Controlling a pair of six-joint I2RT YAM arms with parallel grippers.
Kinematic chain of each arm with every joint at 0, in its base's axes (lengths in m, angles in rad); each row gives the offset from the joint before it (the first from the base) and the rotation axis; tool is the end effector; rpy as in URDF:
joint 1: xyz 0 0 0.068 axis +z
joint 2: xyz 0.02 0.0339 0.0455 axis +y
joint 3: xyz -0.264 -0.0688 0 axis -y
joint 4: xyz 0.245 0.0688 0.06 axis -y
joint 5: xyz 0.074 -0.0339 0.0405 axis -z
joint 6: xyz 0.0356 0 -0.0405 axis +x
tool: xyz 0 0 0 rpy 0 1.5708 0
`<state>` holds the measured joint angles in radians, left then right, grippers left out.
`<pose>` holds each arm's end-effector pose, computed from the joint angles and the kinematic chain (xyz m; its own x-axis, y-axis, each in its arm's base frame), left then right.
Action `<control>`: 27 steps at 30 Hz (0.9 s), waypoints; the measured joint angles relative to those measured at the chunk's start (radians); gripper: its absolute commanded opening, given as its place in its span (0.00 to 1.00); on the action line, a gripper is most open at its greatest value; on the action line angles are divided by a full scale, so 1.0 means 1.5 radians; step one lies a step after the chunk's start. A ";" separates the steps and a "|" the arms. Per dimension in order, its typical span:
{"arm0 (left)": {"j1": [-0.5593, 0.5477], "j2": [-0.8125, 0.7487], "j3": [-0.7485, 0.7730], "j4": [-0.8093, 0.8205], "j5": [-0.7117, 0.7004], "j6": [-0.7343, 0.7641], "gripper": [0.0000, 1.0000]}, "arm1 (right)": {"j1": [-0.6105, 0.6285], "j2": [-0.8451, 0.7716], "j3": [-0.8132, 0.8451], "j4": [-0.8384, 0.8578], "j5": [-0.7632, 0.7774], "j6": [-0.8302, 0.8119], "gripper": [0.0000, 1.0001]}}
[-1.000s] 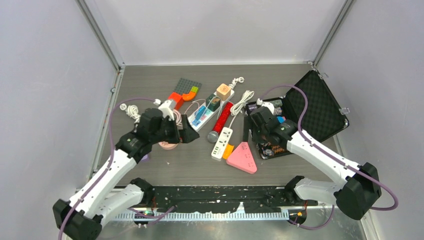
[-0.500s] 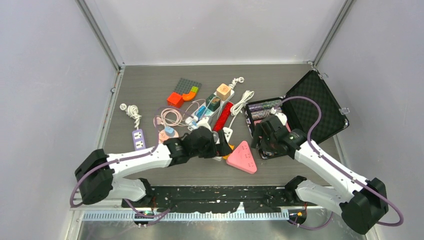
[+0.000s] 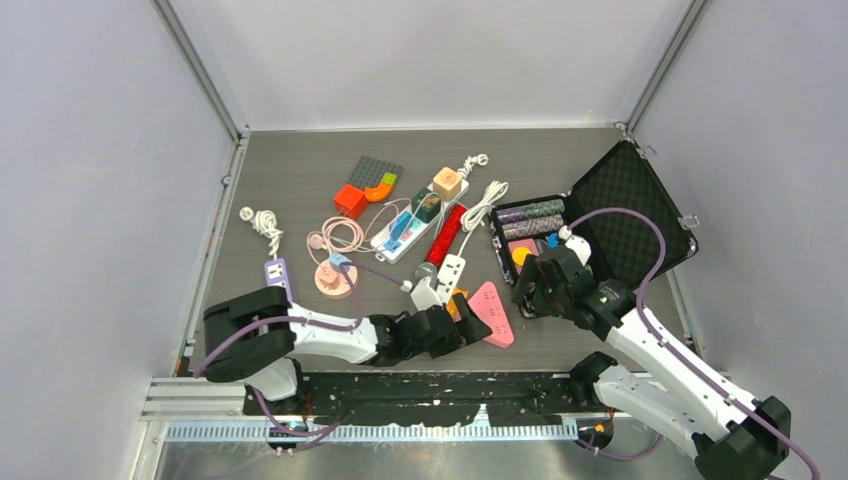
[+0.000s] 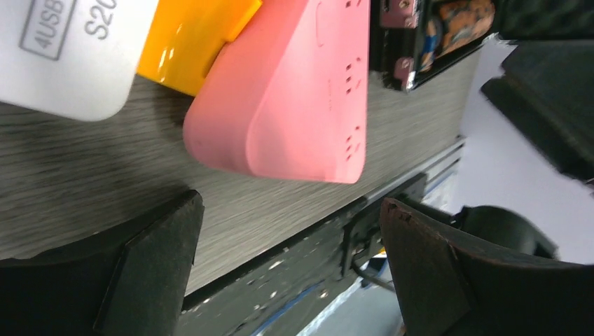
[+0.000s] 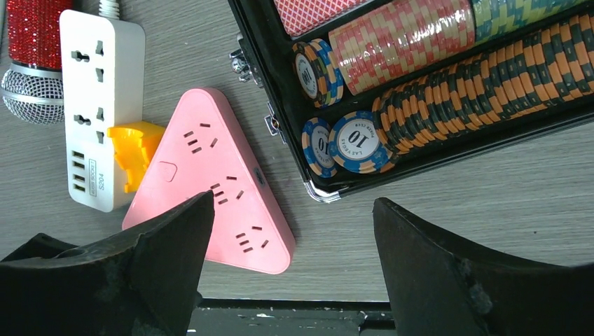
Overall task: Insert the plug
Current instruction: Pick up the plug from the center of the board.
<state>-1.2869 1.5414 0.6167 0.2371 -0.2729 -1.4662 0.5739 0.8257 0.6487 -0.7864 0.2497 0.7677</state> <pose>0.0908 -0.2770 0.1492 -0.8799 -0.4035 -0.2508 -0.0864 0.6550 -0.7507 0.1347 0.0766 0.2344 -0.7793 0.2975 -0.5516 0.1856 0.9502 0.2504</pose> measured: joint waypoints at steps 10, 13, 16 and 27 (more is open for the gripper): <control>-0.055 0.062 0.010 0.063 -0.129 -0.198 0.79 | 0.000 -0.071 -0.030 -0.010 0.003 -0.001 0.86; -0.085 0.091 0.025 0.071 -0.167 -0.250 0.70 | 0.000 -0.072 -0.031 -0.010 0.006 -0.006 0.86; -0.100 0.115 0.029 0.087 -0.197 -0.295 0.62 | 0.000 -0.072 -0.031 -0.012 0.008 -0.014 0.86; -0.118 0.219 0.063 0.199 -0.336 -0.334 0.63 | 0.000 -0.107 -0.040 -0.038 -0.007 -0.037 0.83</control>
<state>-1.4639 1.8694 0.7113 0.5350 -0.7765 -1.9678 0.5735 0.6659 0.5888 -0.8429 0.2394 0.7128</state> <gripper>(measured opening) 0.656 0.835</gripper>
